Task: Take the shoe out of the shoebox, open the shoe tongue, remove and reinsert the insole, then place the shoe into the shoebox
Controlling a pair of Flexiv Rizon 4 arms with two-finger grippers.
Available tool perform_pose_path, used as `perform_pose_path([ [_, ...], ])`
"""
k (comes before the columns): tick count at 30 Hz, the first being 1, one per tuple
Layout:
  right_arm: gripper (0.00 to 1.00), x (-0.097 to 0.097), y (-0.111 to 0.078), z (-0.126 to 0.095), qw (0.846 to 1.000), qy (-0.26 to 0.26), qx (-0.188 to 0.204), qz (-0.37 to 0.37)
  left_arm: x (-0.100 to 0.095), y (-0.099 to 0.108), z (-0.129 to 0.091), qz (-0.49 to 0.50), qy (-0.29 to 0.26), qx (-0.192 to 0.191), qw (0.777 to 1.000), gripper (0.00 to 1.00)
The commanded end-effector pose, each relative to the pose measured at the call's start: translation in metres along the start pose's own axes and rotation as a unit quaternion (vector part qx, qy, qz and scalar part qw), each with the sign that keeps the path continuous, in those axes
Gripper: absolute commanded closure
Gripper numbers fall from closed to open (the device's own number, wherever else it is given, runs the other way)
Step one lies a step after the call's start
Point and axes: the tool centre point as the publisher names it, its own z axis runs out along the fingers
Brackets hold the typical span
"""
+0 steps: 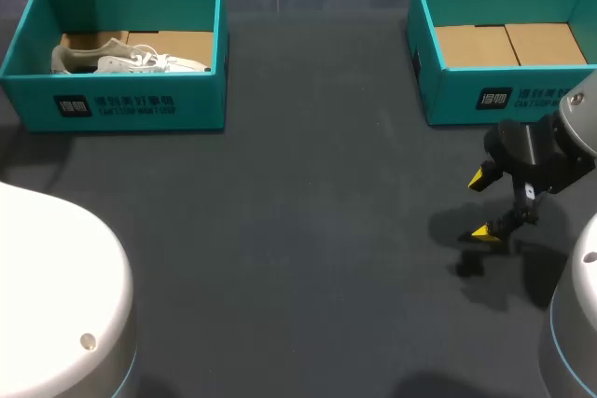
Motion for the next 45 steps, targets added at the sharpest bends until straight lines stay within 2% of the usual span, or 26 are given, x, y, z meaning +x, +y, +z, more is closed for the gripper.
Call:
perform_pose_path([
  [1, 0.00, 0.001, 0.000, 0.000, 1.000, -0.001, 0.002, 0.000, -0.030, 0.014, 0.001, 0.012, 0.018, 0.009, 1.000, 1.00],
  [5, 0.00, 0.001, 0.000, 0.000, 1.000, -0.001, 0.002, 0.000, -0.054, 0.026, 0.005, 0.035, 0.023, 0.000, 0.999, 1.00],
  [8, 0.00, 0.001, 0.000, 0.000, 1.000, -0.001, 0.002, 0.000, -0.062, 0.030, 0.007, 0.115, 0.024, -0.029, 0.993, 1.00],
  [10, 0.00, 0.001, 0.000, 0.000, 1.000, -0.001, 0.002, 0.000, -0.064, 0.032, 0.007, 0.167, 0.004, -0.049, 0.985, 1.00],
  [12, 0.00, 0.001, 0.000, 0.000, 1.000, -0.001, 0.002, 0.000, -0.062, 0.035, 0.008, 0.267, -0.009, -0.091, 0.959, 1.00],
  [14, 0.00, 0.001, 0.000, 0.000, 1.000, -0.001, 0.002, 0.000, -0.055, 0.039, 0.012, 0.348, -0.056, -0.181, 0.918, 1.00],
  [15, 0.00, 0.001, 0.000, 0.000, 1.000, -0.001, 0.002, 0.000, -0.054, 0.041, 0.013, 0.352, -0.074, -0.195, 0.912, 1.00],
  [26, 0.00, 0.001, 0.000, 0.000, 1.000, -0.001, 0.002, 0.000, -0.054, 0.041, 0.013, 0.352, -0.074, -0.195, 0.912, 1.00],
  [27, 0.00, 0.001, 0.000, 0.000, 1.000, -0.001, 0.002, 0.000, -0.054, 0.038, 0.014, 0.402, -0.089, -0.194, 0.890, 1.00],
  [28, 0.00, 0.001, 0.000, 0.000, 1.000, -0.001, 0.002, 0.000, -0.054, 0.037, 0.015, 0.414, -0.104, -0.200, 0.882, 1.00],
  [29, 0.00, 0.001, 0.000, 0.000, 1.000, -0.001, 0.002, 0.000, -0.055, 0.037, 0.017, 0.455, -0.107, -0.195, 0.862, 1.00],
  [30, 0.00, 0.001, 0.000, 0.000, 1.000, -0.001, 0.002, 0.000, -0.053, 0.038, 0.018, 0.515, -0.106, -0.175, 0.832, 1.00],
  [31, 0.00, 0.001, 0.000, 0.000, 1.000, -0.001, 0.002, 0.000, -0.054, 0.039, 0.020, 0.514, -0.110, -0.186, 0.830, 1.00],
  [33, 0.00, 0.001, 0.000, 0.000, 1.000, -0.001, 0.002, 0.000, -0.055, 0.041, 0.024, 0.590, -0.105, -0.184, 0.779, 1.00],
  [34, 0.00, 0.001, 0.000, 0.000, 1.000, -0.001, 0.002, 0.000, -0.057, 0.042, 0.026, 0.587, -0.106, -0.199, 0.778, 1.00],
  [36, 0.00, 0.001, 0.000, 0.000, 1.000, -0.001, 0.002, 0.000, -0.063, 0.048, 0.024, 0.630, -0.103, -0.197, 0.744, 1.00],
  [45, 0.00, 0.001, 0.000, 0.000, 1.000, -0.001, 0.002, 0.000, -0.063, 0.048, 0.024, 0.630, -0.103, -0.197, 0.744, 1.00],
])
